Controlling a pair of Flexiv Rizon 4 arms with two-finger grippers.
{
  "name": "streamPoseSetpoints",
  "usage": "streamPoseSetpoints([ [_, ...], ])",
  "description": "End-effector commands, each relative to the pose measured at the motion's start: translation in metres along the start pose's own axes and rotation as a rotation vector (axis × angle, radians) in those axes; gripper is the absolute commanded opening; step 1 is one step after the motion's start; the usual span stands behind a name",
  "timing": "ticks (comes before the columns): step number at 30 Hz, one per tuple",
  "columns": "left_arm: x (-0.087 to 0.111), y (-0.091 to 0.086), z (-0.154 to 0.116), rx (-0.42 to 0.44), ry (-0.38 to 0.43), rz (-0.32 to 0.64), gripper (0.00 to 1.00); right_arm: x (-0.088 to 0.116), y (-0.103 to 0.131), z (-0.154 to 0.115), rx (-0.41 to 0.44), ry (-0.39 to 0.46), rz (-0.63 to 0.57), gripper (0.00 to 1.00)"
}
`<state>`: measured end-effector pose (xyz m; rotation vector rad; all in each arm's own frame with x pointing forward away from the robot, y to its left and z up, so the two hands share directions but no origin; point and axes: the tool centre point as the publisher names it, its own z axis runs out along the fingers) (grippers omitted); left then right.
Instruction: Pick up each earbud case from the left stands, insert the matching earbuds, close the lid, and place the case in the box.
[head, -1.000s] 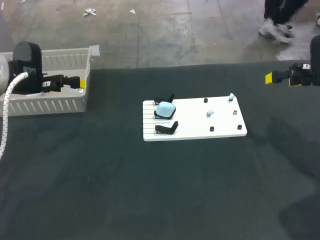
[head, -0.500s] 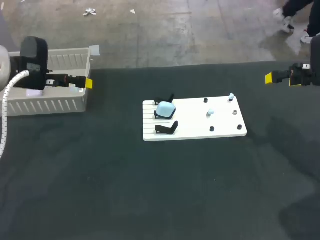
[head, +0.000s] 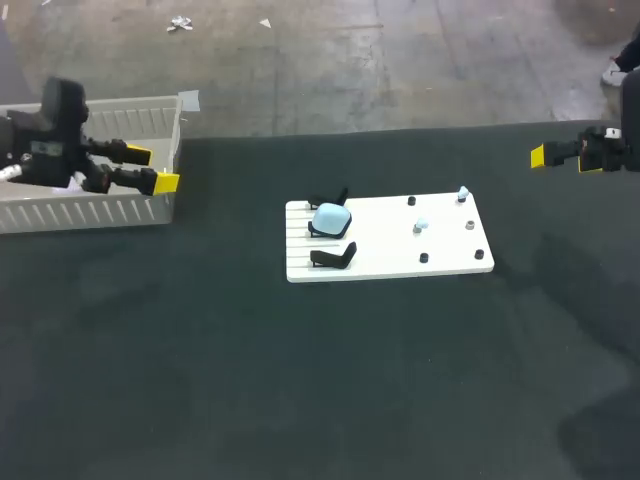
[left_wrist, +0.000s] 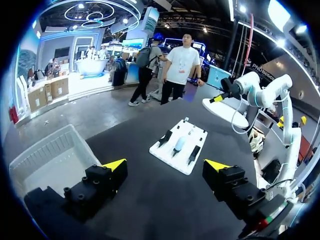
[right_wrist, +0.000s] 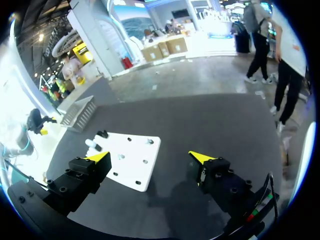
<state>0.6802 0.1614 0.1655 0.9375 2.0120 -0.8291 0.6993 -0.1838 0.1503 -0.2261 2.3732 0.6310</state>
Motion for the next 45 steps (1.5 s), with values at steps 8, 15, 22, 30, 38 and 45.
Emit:
streamPoseSetpoints([
  [8,0.006,-0.019,0.020,0.109,-0.097,0.110,1.00,0.000,-0.001,0.001,-0.002,0.000,-0.001,1.00],
  [15,0.003,-0.030,0.051,0.037,-0.118,0.229,1.00,0.000,-0.001,0.001,-0.002,0.000,-0.001,1.00],
  [22,0.005,-0.033,0.089,0.025,-0.106,0.316,1.00,0.000,-0.001,0.001,-0.002,0.000,-0.001,1.00],
  [30,0.006,-0.040,0.110,0.044,-0.107,0.348,1.00,0.000,-0.001,0.001,-0.002,0.000,-0.001,1.00],
  [38,0.006,-0.040,0.110,0.044,-0.107,0.348,1.00,0.000,-0.001,0.001,-0.002,0.000,-0.001,1.00],
  [45,0.006,-0.040,0.110,0.044,-0.107,0.348,1.00,0.000,-0.001,0.001,-0.002,0.000,-0.001,1.00],
])
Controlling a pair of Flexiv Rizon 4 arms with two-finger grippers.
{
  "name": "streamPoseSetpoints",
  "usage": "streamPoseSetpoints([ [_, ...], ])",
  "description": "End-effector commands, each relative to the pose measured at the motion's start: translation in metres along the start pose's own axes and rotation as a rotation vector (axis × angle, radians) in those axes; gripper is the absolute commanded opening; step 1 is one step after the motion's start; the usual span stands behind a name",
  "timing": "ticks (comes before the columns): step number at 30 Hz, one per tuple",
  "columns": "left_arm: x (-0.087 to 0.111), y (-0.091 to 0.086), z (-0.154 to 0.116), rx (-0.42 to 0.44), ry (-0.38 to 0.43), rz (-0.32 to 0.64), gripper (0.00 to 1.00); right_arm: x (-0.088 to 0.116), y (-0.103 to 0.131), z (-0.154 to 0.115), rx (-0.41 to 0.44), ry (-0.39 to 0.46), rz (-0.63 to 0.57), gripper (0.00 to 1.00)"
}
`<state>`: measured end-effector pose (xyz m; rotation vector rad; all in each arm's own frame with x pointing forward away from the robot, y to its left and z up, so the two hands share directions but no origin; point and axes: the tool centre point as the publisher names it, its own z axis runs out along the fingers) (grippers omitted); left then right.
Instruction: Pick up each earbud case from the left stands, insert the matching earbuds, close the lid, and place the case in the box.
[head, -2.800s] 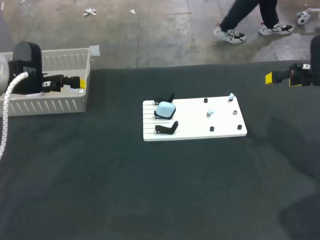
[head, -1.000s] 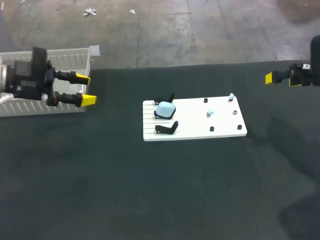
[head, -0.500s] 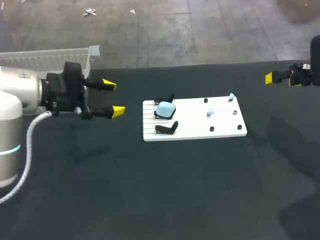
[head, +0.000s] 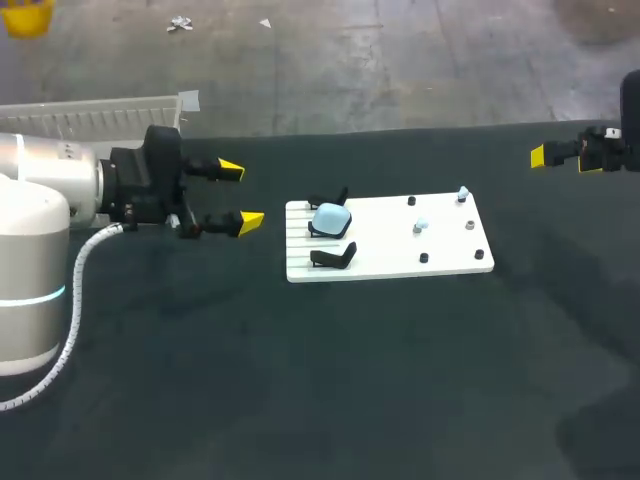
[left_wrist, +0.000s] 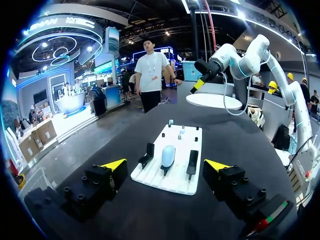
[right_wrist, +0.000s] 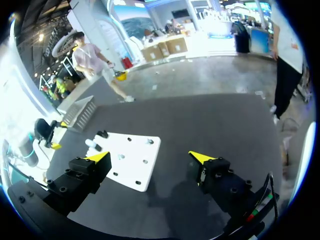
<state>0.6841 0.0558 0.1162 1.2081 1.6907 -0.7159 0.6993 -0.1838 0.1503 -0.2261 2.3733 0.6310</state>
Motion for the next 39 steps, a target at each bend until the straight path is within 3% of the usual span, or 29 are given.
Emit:
streamPoseSetpoints([
  [1,0.002,-0.001,0.001,-0.006,-0.011,0.003,1.00,0.000,-0.001,0.001,-0.002,0.000,-0.001,1.00],
  [7,0.011,0.003,0.017,0.023,0.047,0.053,1.00,0.000,-0.001,0.001,-0.002,0.000,-0.001,1.00],
  [17,0.023,0.008,0.045,0.160,0.020,0.052,1.00,0.000,-0.001,0.001,-0.002,0.000,-0.001,1.00],
  [28,0.026,0.001,0.079,0.239,-0.001,0.025,1.00,0.000,-0.001,0.001,-0.002,0.000,-0.001,1.00],
  [39,0.027,-0.004,0.102,0.266,-0.023,0.003,1.00,0.000,-0.001,0.001,-0.002,0.000,-0.001,1.00],
])
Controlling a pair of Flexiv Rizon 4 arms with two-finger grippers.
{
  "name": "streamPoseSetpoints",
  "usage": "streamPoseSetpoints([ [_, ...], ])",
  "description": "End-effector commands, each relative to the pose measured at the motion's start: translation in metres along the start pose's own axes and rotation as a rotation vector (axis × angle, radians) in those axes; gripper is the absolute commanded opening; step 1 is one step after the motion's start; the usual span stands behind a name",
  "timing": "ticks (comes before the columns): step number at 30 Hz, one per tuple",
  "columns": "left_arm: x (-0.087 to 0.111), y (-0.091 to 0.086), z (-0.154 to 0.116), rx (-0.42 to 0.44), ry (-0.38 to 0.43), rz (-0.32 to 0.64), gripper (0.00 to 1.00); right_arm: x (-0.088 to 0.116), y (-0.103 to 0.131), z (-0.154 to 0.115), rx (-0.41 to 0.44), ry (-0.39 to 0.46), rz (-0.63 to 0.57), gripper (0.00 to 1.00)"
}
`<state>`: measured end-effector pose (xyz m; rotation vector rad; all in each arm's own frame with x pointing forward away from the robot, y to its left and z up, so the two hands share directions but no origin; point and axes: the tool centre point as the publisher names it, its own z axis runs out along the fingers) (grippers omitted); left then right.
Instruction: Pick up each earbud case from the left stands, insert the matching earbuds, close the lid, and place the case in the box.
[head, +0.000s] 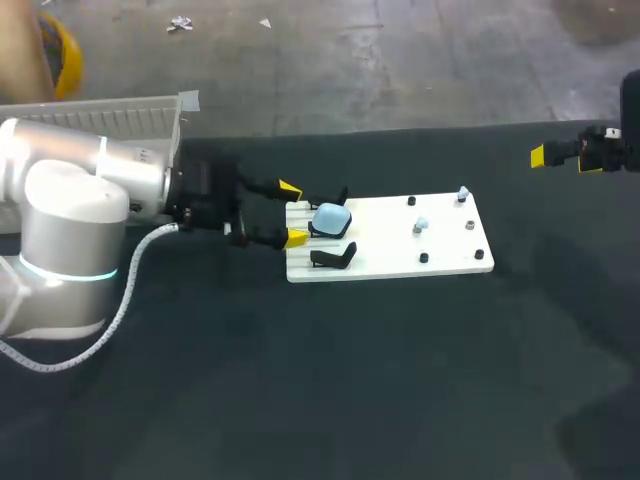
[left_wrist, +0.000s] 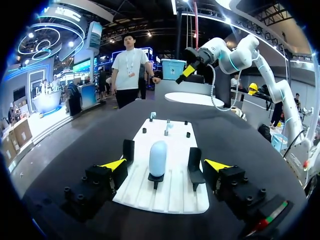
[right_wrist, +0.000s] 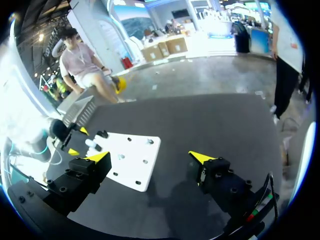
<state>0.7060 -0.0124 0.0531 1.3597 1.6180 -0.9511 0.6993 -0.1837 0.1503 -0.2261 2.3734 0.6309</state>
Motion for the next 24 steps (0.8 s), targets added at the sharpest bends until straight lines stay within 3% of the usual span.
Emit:
streamPoseSetpoints([
  [1,0.000,0.004,0.012,0.026,0.001,0.003,1.00,0.000,-0.001,0.001,-0.002,0.000,-0.001,1.00],
  [19,0.000,0.000,0.036,0.070,-0.008,0.004,1.00,0.000,-0.001,0.001,-0.002,0.000,-0.001,1.00],
  [24,0.000,-0.001,0.039,0.068,-0.005,0.001,0.89,0.000,-0.001,0.001,-0.002,0.000,-0.001,1.00],
])
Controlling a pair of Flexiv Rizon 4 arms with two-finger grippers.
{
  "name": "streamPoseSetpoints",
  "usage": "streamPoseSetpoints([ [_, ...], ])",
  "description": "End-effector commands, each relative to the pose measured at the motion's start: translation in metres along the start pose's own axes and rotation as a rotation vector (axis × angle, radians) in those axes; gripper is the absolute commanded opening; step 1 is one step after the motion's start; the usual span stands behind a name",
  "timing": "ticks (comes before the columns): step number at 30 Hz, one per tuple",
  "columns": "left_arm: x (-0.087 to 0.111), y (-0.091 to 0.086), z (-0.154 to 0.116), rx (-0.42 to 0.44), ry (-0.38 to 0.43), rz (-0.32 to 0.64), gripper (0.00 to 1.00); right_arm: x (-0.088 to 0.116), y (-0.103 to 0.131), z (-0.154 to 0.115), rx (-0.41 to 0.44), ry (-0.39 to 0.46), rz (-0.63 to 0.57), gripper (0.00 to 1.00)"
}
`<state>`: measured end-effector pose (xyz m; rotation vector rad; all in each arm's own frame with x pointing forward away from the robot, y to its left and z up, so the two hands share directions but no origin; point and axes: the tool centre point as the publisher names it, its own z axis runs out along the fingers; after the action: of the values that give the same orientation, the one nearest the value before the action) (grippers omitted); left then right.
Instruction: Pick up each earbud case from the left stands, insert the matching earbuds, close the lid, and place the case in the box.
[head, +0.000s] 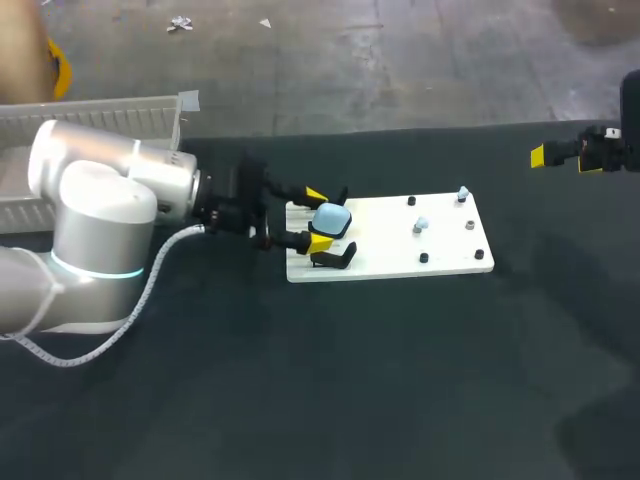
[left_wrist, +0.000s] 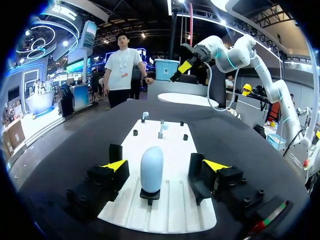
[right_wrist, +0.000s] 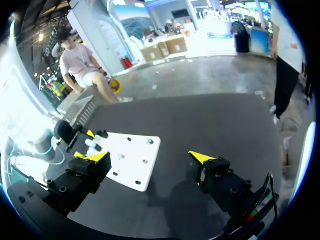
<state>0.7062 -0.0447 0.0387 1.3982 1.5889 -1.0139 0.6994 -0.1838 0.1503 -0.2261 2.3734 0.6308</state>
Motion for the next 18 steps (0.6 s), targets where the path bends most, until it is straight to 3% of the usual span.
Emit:
streamPoseSetpoints([
  [1,-0.0001,0.0031,0.0043,0.004,0.006,-0.003,0.89,-0.0001,-0.0007,0.0007,-0.002,0.000,-0.001,1.00],
  [4,0.0016,0.0037,0.0063,-0.001,0.011,-0.007,0.79,-0.0001,-0.0007,0.0007,-0.002,0.000,-0.001,1.00],
  [12,0.0058,0.0071,0.0088,-0.013,0.027,-0.015,0.76,-0.0001,-0.0007,0.0007,-0.002,0.000,-0.001,1.00],
  [18,0.0066,0.0096,0.0093,-0.023,0.028,-0.020,0.64,-0.0001,-0.0007,0.0007,-0.002,0.000,-0.001,1.00],
])
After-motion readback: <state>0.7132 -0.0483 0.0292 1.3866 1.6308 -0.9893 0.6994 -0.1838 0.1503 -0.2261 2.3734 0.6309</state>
